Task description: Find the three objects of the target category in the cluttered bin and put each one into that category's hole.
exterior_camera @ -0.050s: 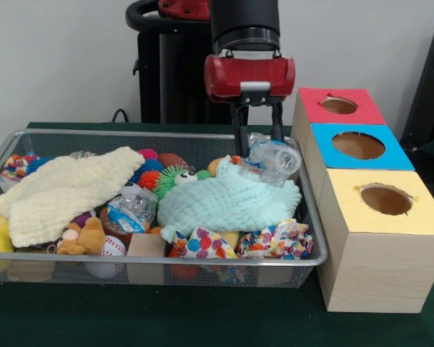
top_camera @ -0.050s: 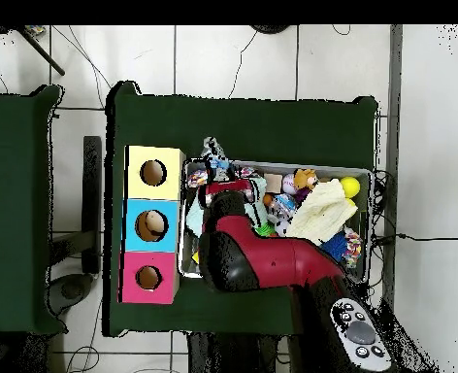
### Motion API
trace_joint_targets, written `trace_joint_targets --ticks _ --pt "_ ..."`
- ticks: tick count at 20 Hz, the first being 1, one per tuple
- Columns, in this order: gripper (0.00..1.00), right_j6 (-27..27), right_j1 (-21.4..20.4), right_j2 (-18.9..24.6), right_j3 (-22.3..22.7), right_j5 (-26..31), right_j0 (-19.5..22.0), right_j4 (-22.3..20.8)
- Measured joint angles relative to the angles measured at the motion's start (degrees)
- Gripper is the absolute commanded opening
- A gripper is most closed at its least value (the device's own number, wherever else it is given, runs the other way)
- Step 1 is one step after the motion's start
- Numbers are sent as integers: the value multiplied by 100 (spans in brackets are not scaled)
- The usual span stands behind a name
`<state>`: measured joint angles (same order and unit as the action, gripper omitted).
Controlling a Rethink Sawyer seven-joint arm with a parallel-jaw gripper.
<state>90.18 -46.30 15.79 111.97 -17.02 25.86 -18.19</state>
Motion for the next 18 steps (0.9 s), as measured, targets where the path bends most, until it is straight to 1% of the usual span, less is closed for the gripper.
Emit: trace_joint_targets --ticks 5,18 --pt "0 0 -85 -2 92 -114 -52 -1" --pt "0 0 -64 -2 156 -202 -41 -1"
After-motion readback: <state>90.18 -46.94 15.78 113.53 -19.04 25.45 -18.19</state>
